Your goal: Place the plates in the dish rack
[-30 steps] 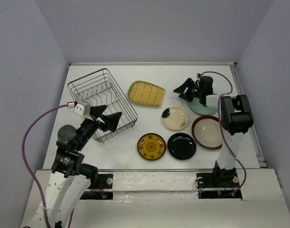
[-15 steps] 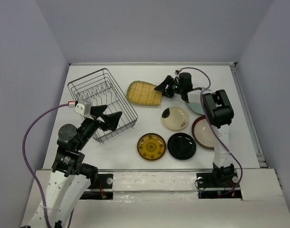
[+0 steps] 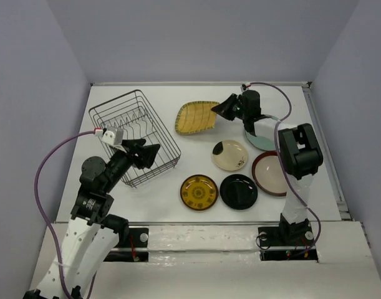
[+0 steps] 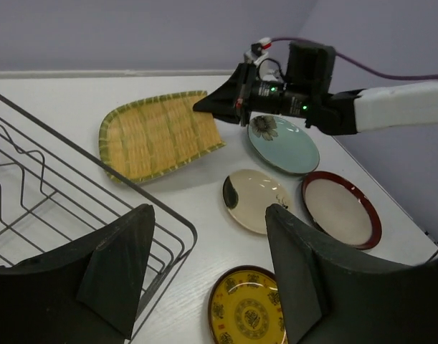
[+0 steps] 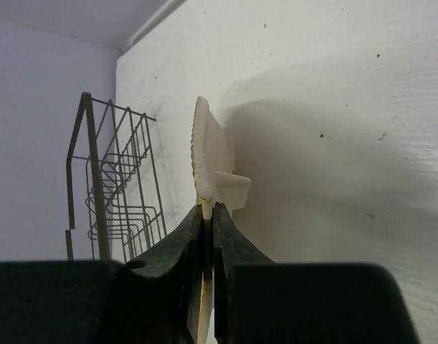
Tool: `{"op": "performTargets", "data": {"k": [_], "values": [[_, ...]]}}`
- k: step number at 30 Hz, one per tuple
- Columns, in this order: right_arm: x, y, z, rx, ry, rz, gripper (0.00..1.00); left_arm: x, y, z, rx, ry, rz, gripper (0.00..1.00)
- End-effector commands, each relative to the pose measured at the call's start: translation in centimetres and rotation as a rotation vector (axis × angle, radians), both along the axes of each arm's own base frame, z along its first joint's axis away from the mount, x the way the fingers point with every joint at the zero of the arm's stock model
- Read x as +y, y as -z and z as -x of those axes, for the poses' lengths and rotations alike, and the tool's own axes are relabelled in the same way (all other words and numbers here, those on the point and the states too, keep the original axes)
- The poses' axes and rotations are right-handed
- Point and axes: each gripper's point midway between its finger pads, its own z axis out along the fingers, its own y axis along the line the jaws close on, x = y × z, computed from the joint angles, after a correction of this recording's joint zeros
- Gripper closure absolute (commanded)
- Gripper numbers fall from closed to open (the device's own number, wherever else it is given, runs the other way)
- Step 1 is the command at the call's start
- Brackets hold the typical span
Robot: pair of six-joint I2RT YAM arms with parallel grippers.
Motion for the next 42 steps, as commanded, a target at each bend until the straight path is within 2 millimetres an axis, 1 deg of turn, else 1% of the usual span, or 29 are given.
{"op": "performTargets", "data": {"k": [1,2,3,4,5,6,7,8,9,10,11,13,14,15,16,17,18,20,21,24,25,29,32,35,38,39,40,41,42], "values": [[-3.7,-12.9,0.8,-0.305,0.173,0.016,0.93,-1.1,-3.2,-0.6,0.006,0.032,0.095,0.27],[-4.1,-11.8,0.9,-0.286,0.189,0.032,0.93,-1.3,-3.5,-0.8,0.005,0.040,0.096,0.27],[-4.8,-15.2,2.0,-0.350,0.217,0.020,0.93,-1.8,-3.3,-1.5,0.048,0.050,0.118,0.27],[-5.3,-15.2,3.0,-0.352,0.226,0.022,0.93,-2.3,-3.9,-1.5,0.055,0.077,0.136,0.27],[-5.7,-17.9,4.4,-0.402,0.234,0.001,0.93,-2.8,-4.5,-1.7,0.070,0.097,0.181,0.26],[-5.8,-16.9,4.6,-0.385,0.235,0.005,0.93,-3.2,-4.1,-1.9,0.089,0.113,0.175,0.25],[-6.1,-19.7,6.0,-0.442,0.238,-0.031,0.93,-4.0,-3.9,-2.6,0.130,0.136,0.220,0.24],[-6.2,-20.4,6.8,-0.454,0.238,-0.046,0.93,-4.5,-3.8,-2.7,0.150,0.158,0.243,0.24],[-6.4,-19.9,7.7,-0.446,0.238,-0.051,0.93,-5.1,-3.6,-2.7,0.170,0.184,0.266,0.22],[-6.6,-20.8,9.2,-0.462,0.231,-0.083,0.93,-5.9,-3.3,-3.1,0.202,0.200,0.308,0.18],[-6.7,-21.3,10.0,-0.469,0.228,-0.104,0.93,-6.3,-3.5,-3.4,0.205,0.202,0.331,0.17],[-6.9,-22.0,11.4,-0.475,0.228,-0.155,0.93,-7.2,-2.8,-4.2,0.247,0.195,0.362,0.15],[-7.2,-22.7,12.6,-0.493,0.229,-0.179,0.93,-7.7,-3.0,-4.4,0.241,0.192,0.382,0.13],[-7.2,-23.0,13.2,-0.491,0.225,-0.201,0.93,-8.3,-2.4,-4.9,0.265,0.188,0.389,0.12],[-7.2,-23.3,13.7,-0.498,0.221,-0.212,0.93,-8.6,-2.3,-5.1,0.271,0.188,0.402,0.11],[-7.3,-24.2,14.4,-0.519,0.216,-0.231,0.93,-8.8,-2.4,-5.5,0.281,0.175,0.429,0.11],[-7.3,-24.2,14.8,-0.518,0.208,-0.237,0.93,-9.3,-2.7,-5.6,0.269,0.184,0.446,0.10],[-7.2,-24.6,15.7,-0.525,0.188,-0.258,0.93,-9.6,-2.2,-6.8,0.281,0.149,0.457,0.09],[-7.2,-24.7,15.9,-0.527,0.185,-0.265,0.93,-10.1,-1.4,-7.4,0.302,0.138,0.449,0.09],[-7.4,-24.9,16.7,-0.536,0.184,-0.270,0.93,-10.7,-0.5,-8.4,0.327,0.116,0.448,0.09],[-7.4,-25.0,16.8,-0.540,0.182,-0.272,0.93,-11.2,0.5,-8.8,0.348,0.106,0.435,0.09],[-7.3,-25.5,17.6,-0.555,0.164,-0.282,0.93,-11.0,2.3,-9.9,0.364,0.038,0.420,0.10],[-7.0,-25.2,18.0,-0.547,0.139,-0.296,0.93,-11.2,2.2,-10.5,0.346,0.037,0.434,0.12],[-6.8,-25.1,18.2,-0.546,0.125,-0.313,0.93,-11.7,1.5,-11.0,0.319,0.055,0.459,0.14],[-5.9,-24.6,18.8,-0.537,0.093,-0.320,0.93,-11.9,0.8,-11.3,0.282,0.070,0.491,0.21],[-5.9,-24.2,18.8,-0.530,0.092,-0.319,0.93,-12.0,0.4,-11.4,0.264,0.077,0.504,0.26],[-5.9,-23.9,19.0,-0.529,0.086,-0.320,0.93,-12.0,0.2,-11.4,0.257,0.082,0.512,0.33],[-5.5,-23.7,19.2,-0.524,0.074,-0.320,0.93,-12.0,0.1,-11.4,0.251,0.083,0.516,0.43],[-5.5,-23.5,19.2,-0.520,0.071,-0.320,0.93,-12.0,-0.1,-11.3,0.243,0.087,0.517,0.48]]}}
